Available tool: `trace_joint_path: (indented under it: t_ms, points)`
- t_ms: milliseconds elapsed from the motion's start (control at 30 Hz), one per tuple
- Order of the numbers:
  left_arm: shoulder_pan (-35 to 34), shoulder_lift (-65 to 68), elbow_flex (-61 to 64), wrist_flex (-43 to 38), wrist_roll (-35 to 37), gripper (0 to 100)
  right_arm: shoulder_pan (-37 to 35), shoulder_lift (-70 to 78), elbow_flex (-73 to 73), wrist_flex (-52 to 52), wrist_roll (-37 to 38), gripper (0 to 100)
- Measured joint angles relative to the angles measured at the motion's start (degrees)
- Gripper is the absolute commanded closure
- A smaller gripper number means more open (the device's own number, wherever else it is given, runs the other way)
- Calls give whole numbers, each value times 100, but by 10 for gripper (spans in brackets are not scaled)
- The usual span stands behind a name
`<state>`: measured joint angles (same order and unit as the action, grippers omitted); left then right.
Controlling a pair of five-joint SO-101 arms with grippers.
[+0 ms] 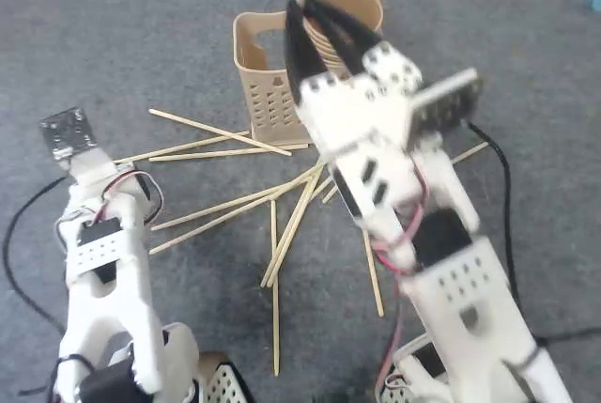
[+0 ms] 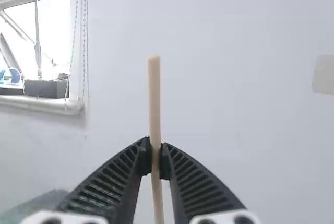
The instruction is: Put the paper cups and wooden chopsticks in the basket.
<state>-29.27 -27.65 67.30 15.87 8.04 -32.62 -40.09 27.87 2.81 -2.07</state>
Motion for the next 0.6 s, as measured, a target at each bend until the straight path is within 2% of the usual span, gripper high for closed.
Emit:
trace_joint_path:
  t_ms: [133, 367, 467, 600]
  points:
    - [-26, 0, 0, -26, 334, 770, 0, 1354, -1099, -193, -18, 991]
    - [-44, 0, 0, -26, 703, 772, 132, 4062, -2954, -193, -18, 991]
    - [-44, 0, 0, -26, 730, 772, 387, 4554, -3042, -53, -18, 991]
    - [-44, 114, -18, -26, 738, 770, 580, 4659, -3051, 668, -18, 991]
